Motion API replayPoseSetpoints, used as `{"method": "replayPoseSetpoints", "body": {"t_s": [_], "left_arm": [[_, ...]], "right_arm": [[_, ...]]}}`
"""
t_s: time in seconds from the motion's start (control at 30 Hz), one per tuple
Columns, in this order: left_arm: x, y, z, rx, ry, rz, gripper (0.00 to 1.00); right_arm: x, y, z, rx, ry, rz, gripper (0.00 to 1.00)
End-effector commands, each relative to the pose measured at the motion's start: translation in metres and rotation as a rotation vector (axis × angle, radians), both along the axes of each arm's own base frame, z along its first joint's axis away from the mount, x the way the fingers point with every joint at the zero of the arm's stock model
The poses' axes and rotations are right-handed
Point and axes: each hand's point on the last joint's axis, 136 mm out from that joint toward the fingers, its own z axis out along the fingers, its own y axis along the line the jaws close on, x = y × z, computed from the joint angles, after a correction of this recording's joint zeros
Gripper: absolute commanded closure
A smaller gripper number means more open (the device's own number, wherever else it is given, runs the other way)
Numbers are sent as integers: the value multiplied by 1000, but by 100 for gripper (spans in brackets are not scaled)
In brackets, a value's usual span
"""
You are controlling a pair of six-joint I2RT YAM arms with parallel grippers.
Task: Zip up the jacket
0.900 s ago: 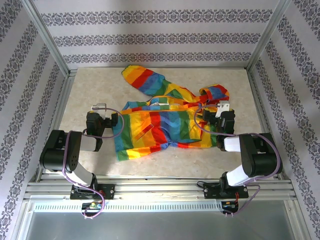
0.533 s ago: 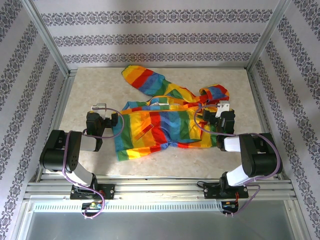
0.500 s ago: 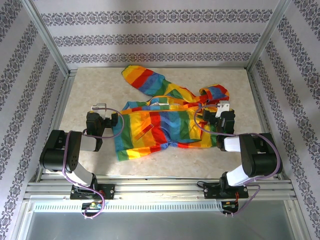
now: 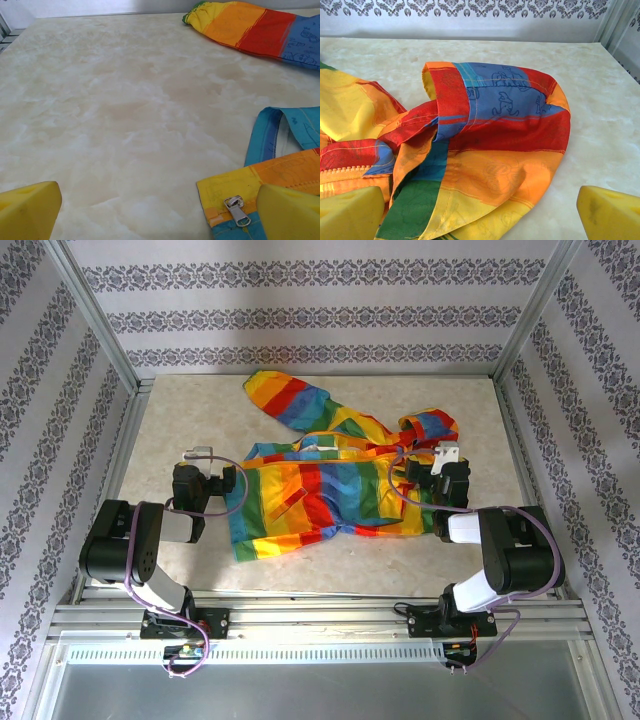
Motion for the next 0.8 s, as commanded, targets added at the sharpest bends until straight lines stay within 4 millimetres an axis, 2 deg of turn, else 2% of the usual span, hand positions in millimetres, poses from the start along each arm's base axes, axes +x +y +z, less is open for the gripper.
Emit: {"method": "replayPoseSetpoints", "body": {"t_s": [0.0, 0.5, 0.67, 0.77], "left_arm": [[5, 3, 9, -6, -34, 0, 0], [6, 3, 7, -15, -24, -5, 0], [5, 0, 10, -23, -26, -31, 0], [5, -1, 22, -23, -9, -35, 0]], "right_arm": [[7, 1, 10, 14, -38, 8, 2], [7, 2, 10, 13, -38, 19, 2], [5, 15, 23, -8, -45, 80, 2], [3, 20, 32, -38, -21, 75, 2]]}}
